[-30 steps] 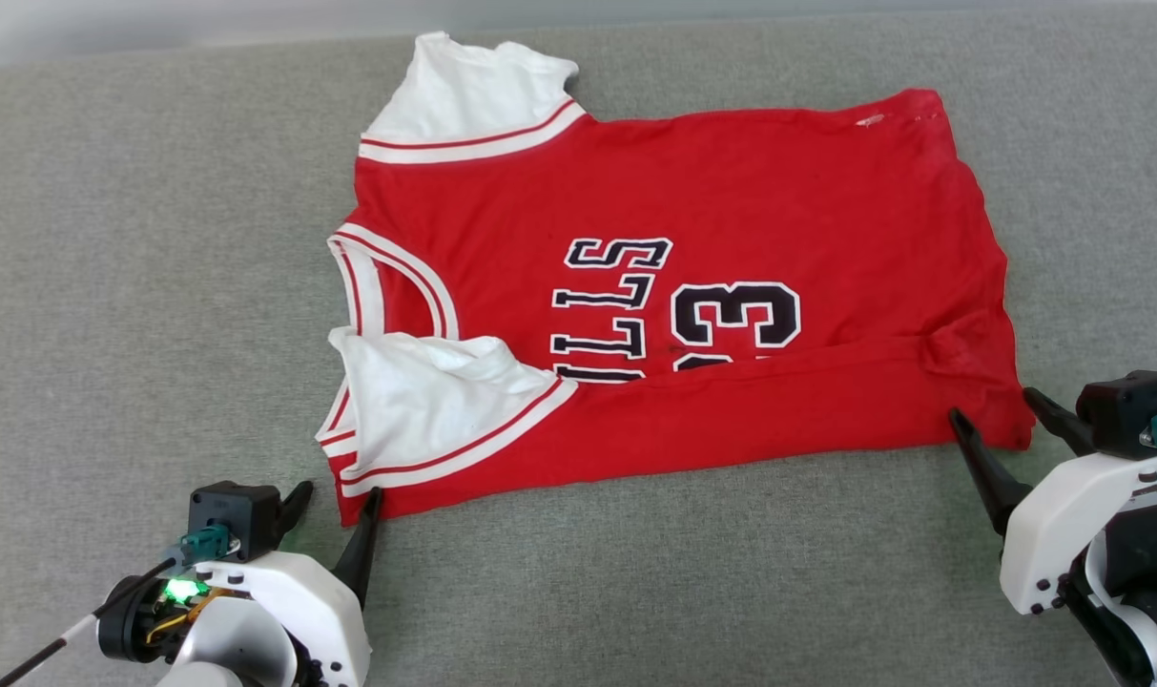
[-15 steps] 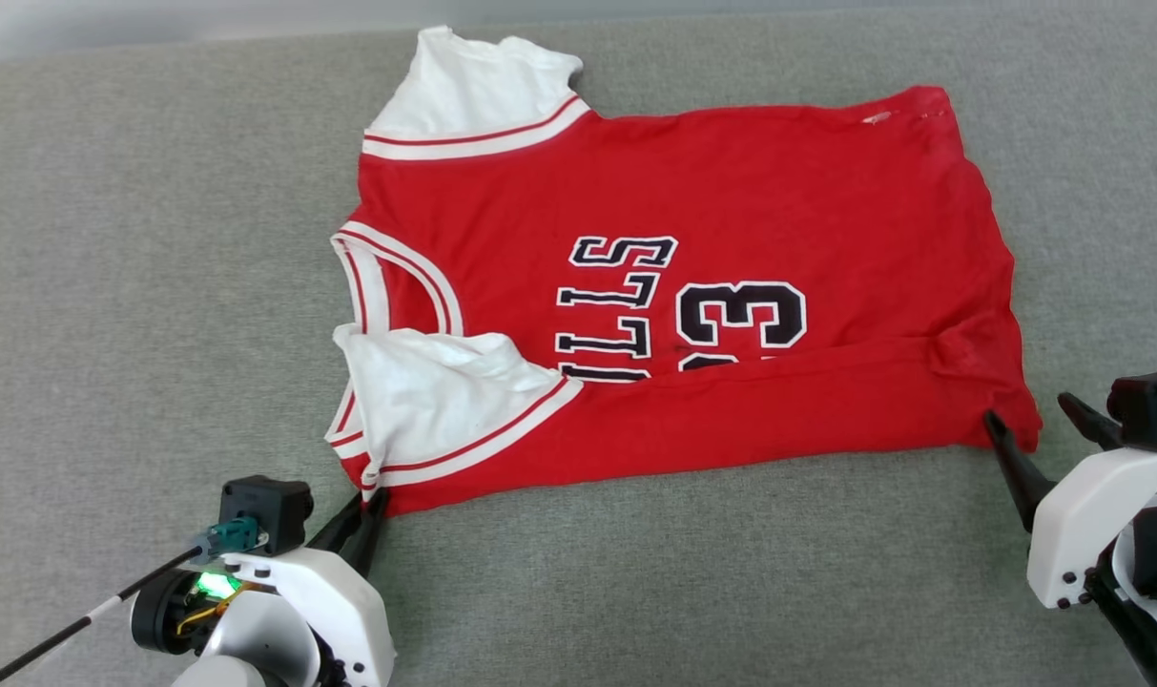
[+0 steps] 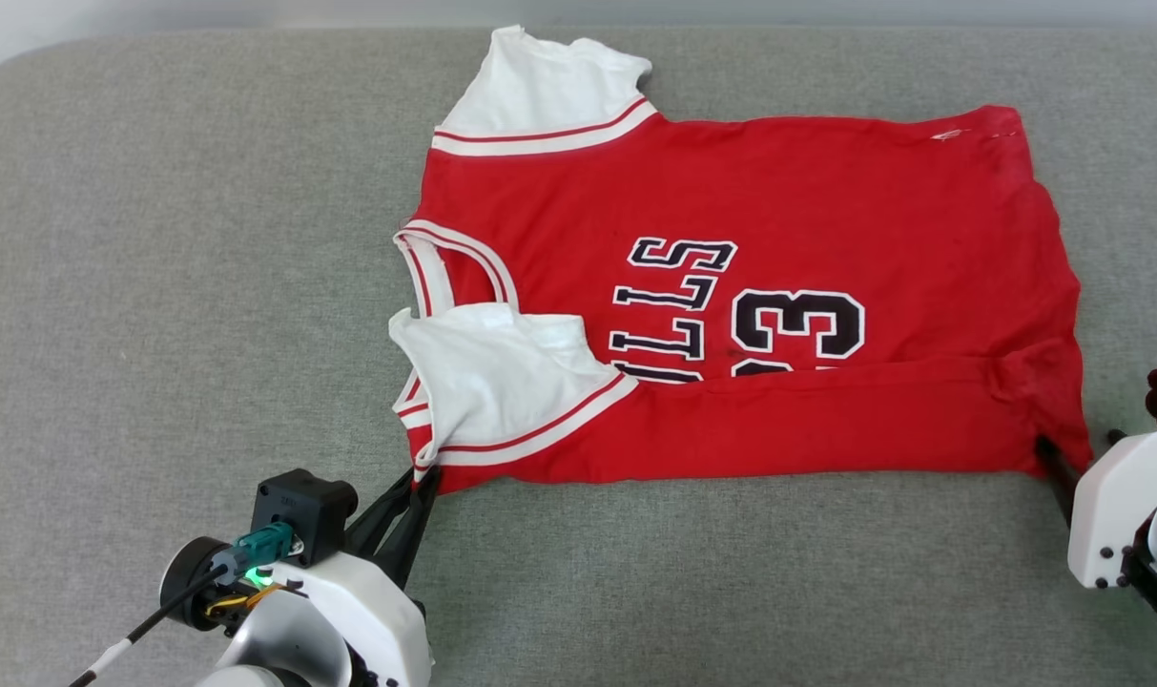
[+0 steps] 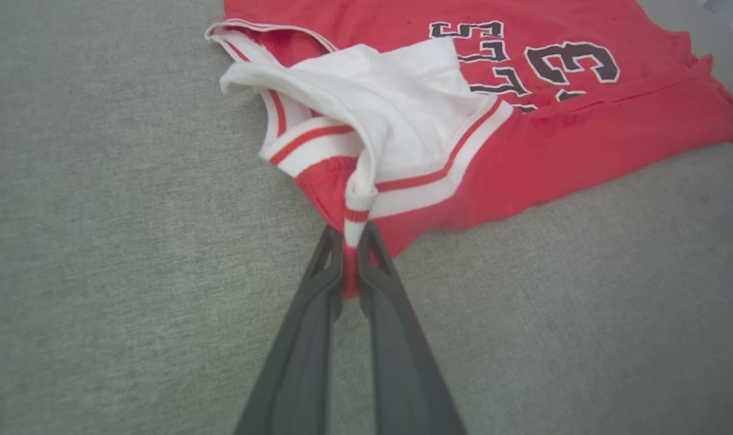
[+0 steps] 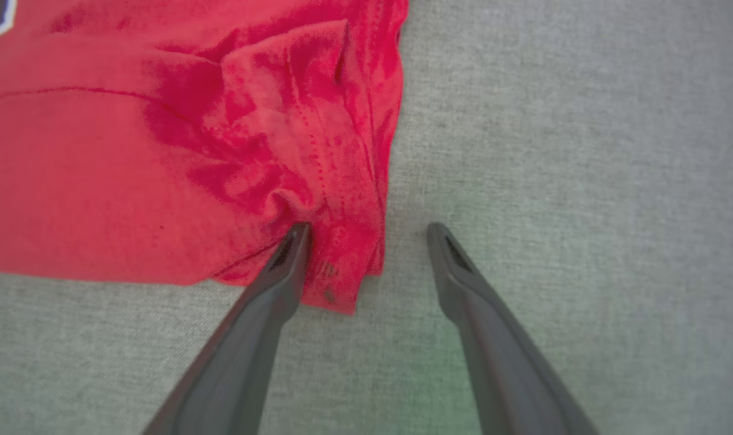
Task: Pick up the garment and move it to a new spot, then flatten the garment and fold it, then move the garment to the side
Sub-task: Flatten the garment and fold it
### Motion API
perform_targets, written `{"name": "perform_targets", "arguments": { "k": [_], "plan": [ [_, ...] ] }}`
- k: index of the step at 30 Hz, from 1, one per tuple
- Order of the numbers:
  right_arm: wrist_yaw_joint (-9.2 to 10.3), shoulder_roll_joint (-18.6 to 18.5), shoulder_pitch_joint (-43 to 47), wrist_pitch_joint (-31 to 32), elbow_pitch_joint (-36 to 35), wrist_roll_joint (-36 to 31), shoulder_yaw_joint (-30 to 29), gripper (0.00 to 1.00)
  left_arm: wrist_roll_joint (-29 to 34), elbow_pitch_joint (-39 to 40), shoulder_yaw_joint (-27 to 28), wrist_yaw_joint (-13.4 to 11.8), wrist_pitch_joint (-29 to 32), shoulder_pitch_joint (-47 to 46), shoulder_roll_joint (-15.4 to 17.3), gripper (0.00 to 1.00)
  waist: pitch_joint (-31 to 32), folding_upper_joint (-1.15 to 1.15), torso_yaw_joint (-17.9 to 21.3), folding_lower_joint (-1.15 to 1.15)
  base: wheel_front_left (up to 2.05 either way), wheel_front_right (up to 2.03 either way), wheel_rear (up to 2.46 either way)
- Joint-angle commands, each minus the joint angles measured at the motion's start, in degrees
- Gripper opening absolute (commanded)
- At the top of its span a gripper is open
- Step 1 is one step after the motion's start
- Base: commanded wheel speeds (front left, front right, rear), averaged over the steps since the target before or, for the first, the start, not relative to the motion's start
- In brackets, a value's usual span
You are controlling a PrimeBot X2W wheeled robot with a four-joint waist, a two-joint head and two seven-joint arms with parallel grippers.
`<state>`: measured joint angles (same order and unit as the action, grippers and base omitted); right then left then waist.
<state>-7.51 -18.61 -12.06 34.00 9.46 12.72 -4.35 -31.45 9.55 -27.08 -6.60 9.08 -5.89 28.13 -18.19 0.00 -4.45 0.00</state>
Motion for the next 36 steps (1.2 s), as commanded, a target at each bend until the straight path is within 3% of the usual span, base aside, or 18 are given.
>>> {"name": "perform_targets", "arguments": {
  "k": [1, 9, 10, 11, 12, 20, 27, 36],
  "plan": [
    [0.04, 0.55, 0.11, 0.37, 1.99, 0.54, 0.17, 1.00, 0.27, 0.65, 0.05, -0.22, 0.04, -0.25, 0.13, 0.00, -0.63, 0.00, -0.63, 0.00, 0.00, 0.00, 0.00],
    [-0.03, 0.31, 0.46, 0.53, 5.71, 1.83, 4.03, 1.00, 2.08, 1.15, -0.29, -1.05, 0.65, -0.71, 1.41, 0.00, -1.93, 0.00, -1.46, 0.00, 0.00, 0.00, 0.00],
    [-0.06, 0.20, 0.57, 0.81, 5.90, 2.01, 4.72, 0.66, 1.95, 1.06, -0.28, -1.03, 0.63, -0.75, 1.39, 0.00, -1.93, 0.00, -1.46, 0.00, 0.00, 0.00, 0.00],
    [-0.09, 0.14, 0.60, 0.96, 6.12, 2.27, 5.38, 0.40, 1.90, 0.84, -0.31, -1.03, 0.73, -0.77, 1.44, 0.00, -1.87, 0.00, -1.41, 0.00, 0.00, 0.00, 0.00],
    [-0.11, -0.01, 0.61, 1.23, 6.36, 2.48, 6.03, 0.00, 1.83, 0.66, -0.36, -1.03, 0.72, -0.75, 1.47, 0.00, -1.71, 0.00, -1.32, 0.00, 0.00, 0.00, 0.00],
    [0.04, -2.64, 1.20, 0.59, 6.07, 2.22, 5.86, 0.00, 1.13, -1.06, -0.78, -1.14, 1.38, 0.86, 1.95, 0.00, 1.22, 0.00, -0.25, 0.00, 0.00, 0.00, 0.00],
    [0.07, -4.19, 2.93, -0.41, 1.19, 1.86, 2.69, 0.00, 0.13, -0.26, 0.27, -2.18, 1.46, 5.05, 4.11, 0.00, 5.55, 0.00, 1.23, 0.00, 0.00, 0.00, 0.00],
    [0.08, -3.30, 12.79, 5.50, -7.49, 3.65, -1.71, 0.00, -1.82, 3.65, 0.11, -4.10, 3.35, 13.54, 6.78, 0.00, 8.14, 0.00, 2.90, 0.00, 0.00, 0.00, 0.00]
  ]
}}
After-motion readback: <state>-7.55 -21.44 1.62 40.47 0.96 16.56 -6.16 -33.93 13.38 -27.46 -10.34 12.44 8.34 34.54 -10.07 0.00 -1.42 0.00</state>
